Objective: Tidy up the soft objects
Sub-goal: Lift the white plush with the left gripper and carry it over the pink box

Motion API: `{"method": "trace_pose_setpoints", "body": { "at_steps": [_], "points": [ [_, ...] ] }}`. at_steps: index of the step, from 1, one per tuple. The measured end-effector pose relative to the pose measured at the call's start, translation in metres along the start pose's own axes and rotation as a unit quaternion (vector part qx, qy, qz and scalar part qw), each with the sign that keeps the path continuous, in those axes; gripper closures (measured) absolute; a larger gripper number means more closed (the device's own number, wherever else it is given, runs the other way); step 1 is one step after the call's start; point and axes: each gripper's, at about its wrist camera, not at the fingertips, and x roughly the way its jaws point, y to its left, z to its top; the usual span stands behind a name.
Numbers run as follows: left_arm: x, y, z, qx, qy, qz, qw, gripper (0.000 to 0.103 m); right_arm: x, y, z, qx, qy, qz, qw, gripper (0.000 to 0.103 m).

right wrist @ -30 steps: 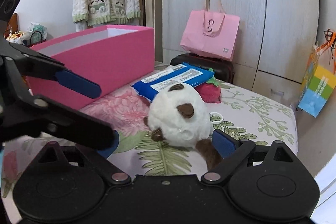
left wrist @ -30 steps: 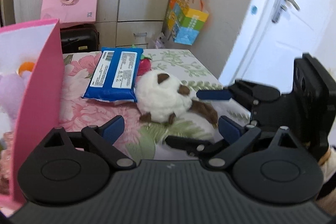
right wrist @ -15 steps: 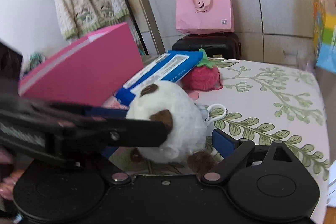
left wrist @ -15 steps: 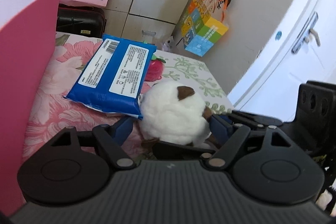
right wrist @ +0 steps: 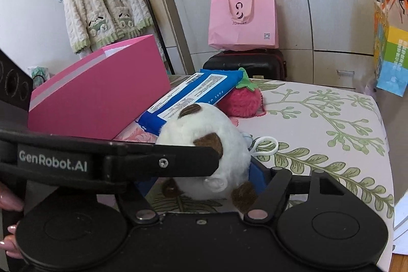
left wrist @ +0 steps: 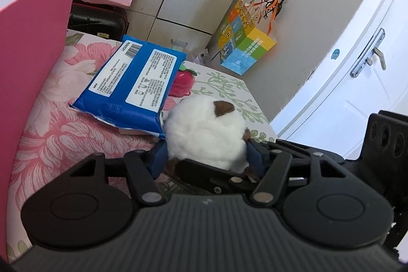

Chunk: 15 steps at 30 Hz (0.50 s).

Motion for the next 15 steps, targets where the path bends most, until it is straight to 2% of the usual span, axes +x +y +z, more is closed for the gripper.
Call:
{"method": "trace_pose_setpoints", "body": {
  "at_steps": [15],
  "points": [
    [-0.027,-0.020,-0.017,0.006,0.015,-0.015,0.9998,0.040,-0.036,0.020,-0.021,0.043,-0.017,-0.032,0.998,0.026]
  ]
}}
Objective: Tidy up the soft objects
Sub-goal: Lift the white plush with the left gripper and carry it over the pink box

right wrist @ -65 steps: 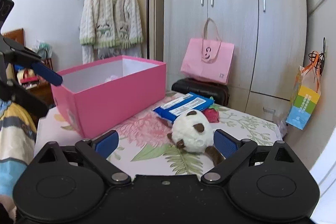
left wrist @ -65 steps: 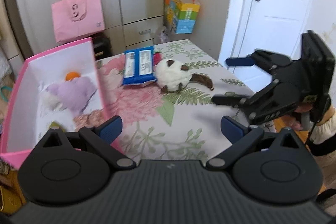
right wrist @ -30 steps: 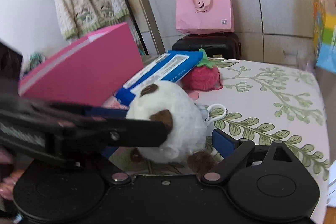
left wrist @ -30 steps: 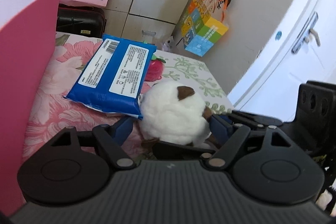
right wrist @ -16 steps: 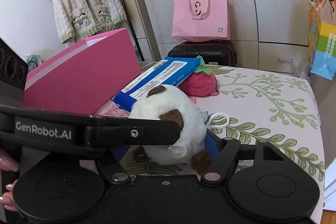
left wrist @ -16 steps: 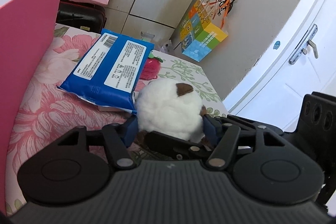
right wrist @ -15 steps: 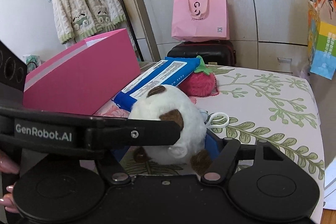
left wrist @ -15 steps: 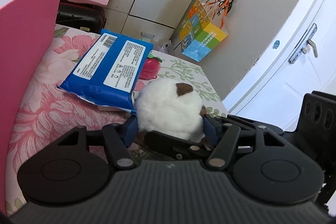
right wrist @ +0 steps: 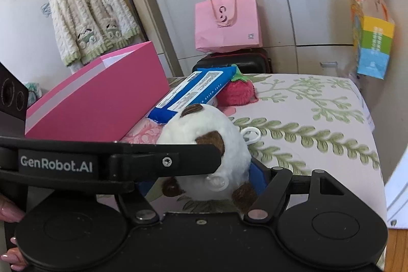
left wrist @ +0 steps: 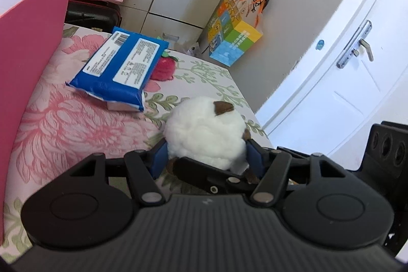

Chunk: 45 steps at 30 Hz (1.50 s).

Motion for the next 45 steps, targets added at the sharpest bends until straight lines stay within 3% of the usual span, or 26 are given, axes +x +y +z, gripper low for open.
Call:
{"method": "trace_pose_setpoints", "body": {
  "at_steps": [9,18,24,34,39,45],
  "points": [
    [-0.014,-0.008,-0.016,-0.003,0.033,0.004,0.9994,0.040,-0.018,0.015,-0.023,0.037,-0.005,-0.030,0.999,0.026],
    [-0.051,-0.015,-0.038,-0.006,0.037,0.027,0.9989,0.040,-0.034,0.050,-0.038,0.007,0.008,-0.049,0.999,0.025],
    [-0.081,-0.007,-0.046,-0.030,0.035,0.013,0.9988,0.040,-0.048,0.078,-0.047,-0.011,0.011,-0.058,0.998,0.025],
    [-0.147,0.008,-0.046,-0.047,0.025,0.026,0.9982,0.040,-0.069,0.137,-0.053,-0.036,0.000,-0.036,0.999,0.025],
    [-0.186,0.015,-0.037,-0.048,0.004,0.042,0.9979,0.040,-0.075,0.171,-0.045,-0.054,-0.007,-0.012,0.998,0.025],
    [-0.231,0.022,-0.005,-0.033,-0.060,0.054,0.9962,0.040,-0.076,0.206,-0.010,-0.095,-0.042,0.021,0.994,0.023]
  ]
}}
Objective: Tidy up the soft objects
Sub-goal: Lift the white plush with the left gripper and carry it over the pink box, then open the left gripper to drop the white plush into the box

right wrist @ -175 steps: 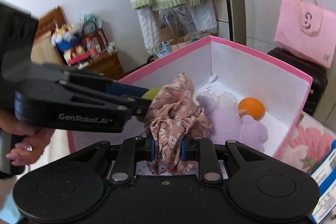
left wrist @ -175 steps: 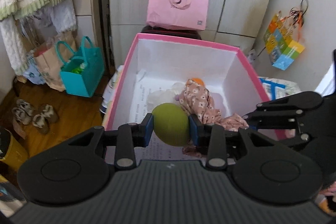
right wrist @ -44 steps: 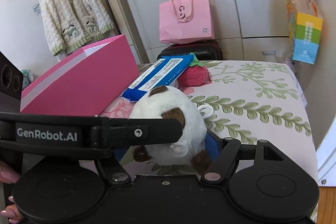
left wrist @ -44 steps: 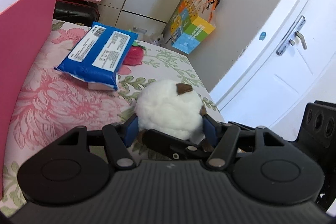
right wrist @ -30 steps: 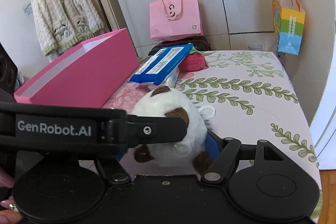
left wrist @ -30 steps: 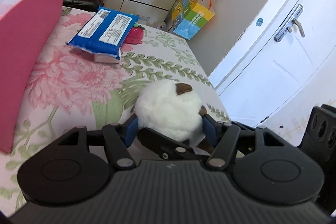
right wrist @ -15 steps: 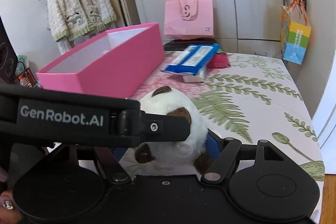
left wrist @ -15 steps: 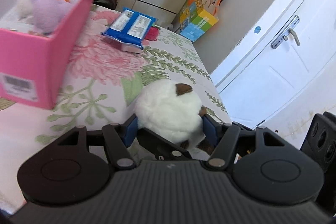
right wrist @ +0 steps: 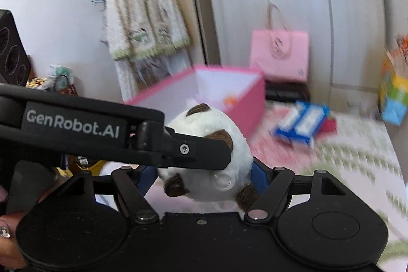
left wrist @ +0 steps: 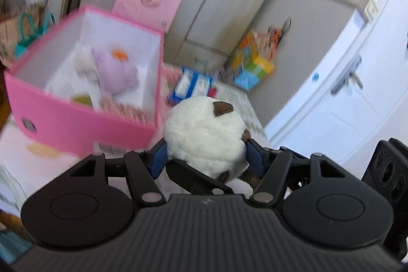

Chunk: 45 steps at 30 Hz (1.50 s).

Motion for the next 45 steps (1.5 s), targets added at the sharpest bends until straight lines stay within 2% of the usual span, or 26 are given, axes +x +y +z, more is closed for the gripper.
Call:
{"method": "trace_pose_setpoints", "body": {
  "at_steps": [3,8,10,15,18,22,29,33,36,40,45],
  "points": [
    [-0.013,0.000,0.020,0.017,-0.039,0.018,0.9990,0.040,0.004,0.007,0.024,-0.003,-0.025,0.028,0.999,0.023],
    [-0.019,0.007,0.055,0.034,-0.083,0.040,0.9952,0.039,0.023,0.010,0.062,0.004,-0.053,0.068,0.996,0.023],
    [-0.019,0.013,0.069,0.034,-0.094,0.047,0.9939,0.039,0.033,0.006,0.076,0.013,-0.058,0.097,0.994,0.023],
    [-0.007,0.036,0.101,0.025,-0.108,0.058,0.9922,0.038,0.065,-0.001,0.108,0.021,-0.037,0.139,0.989,0.023],
    [0.008,0.058,0.107,0.010,-0.106,0.070,0.9919,0.038,0.094,-0.005,0.118,0.037,-0.003,0.159,0.987,0.025],
    [0.032,0.088,0.114,-0.017,-0.084,0.083,0.9929,0.038,0.131,-0.003,0.117,0.020,0.035,0.149,0.988,0.025],
    [0.061,0.117,0.112,-0.030,-0.055,0.117,0.9912,0.038,0.197,-0.015,0.121,0.011,0.104,0.173,0.979,0.025],
    [0.070,0.128,0.110,-0.036,-0.035,0.122,0.9912,0.038,0.216,-0.017,0.118,0.004,0.132,0.179,0.975,0.024],
    [0.074,0.133,0.108,-0.040,-0.028,0.137,0.9893,0.039,0.219,-0.017,0.114,-0.004,0.135,0.166,0.977,0.024],
    [0.063,0.119,0.104,0.012,-0.066,0.192,0.9790,0.038,0.215,-0.017,0.111,-0.019,0.129,0.135,0.982,0.024],
    [0.041,0.102,0.100,0.064,-0.071,0.198,0.9754,0.036,0.192,-0.021,0.106,-0.029,0.121,0.120,0.985,0.024]
  ]
}}
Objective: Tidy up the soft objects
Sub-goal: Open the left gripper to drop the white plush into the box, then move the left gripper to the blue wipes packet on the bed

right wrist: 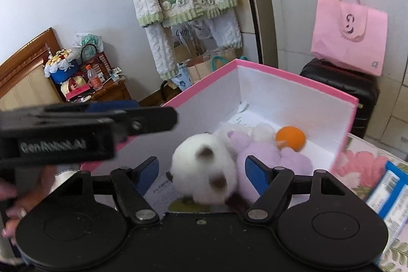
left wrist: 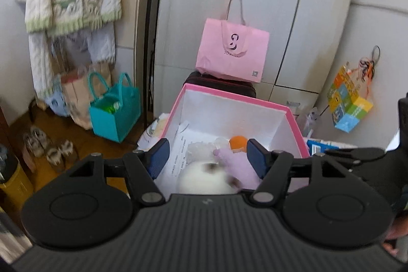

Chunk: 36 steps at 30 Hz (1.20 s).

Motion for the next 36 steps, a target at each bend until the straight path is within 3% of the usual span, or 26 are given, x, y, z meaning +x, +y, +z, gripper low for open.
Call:
{"method": "trace_pose_setpoints", "body": {
  "at_steps": [13,22,24,26,36],
  "points": [
    [-0.084,-0.038,-0.003,0.116,-0.042,-0.003,0.9924,0.030,-0.088,0.034,-0.023,-0.070,-0.032,-0.067,0.995,0.024],
    [-0.132,-0.070,-0.013,0.163,-0.064,-0.021,0.9842,0.029,-0.140,0.050,-0.043,-0.090,-0.049,-0.078,0.992,0.024],
    [-0.138,-0.076,-0.016,0.170,-0.061,-0.032,0.9831,0.028,-0.153,0.049,-0.050,-0.088,-0.054,-0.078,0.992,0.024],
    [-0.142,-0.082,-0.021,0.174,-0.056,-0.048,0.9820,0.018,-0.166,0.048,-0.059,-0.088,-0.059,-0.081,0.991,0.024],
    [-0.129,-0.124,-0.048,0.190,-0.022,-0.101,0.9763,0.017,-0.228,0.013,-0.118,-0.083,-0.111,-0.126,0.982,0.023]
  ]
}}
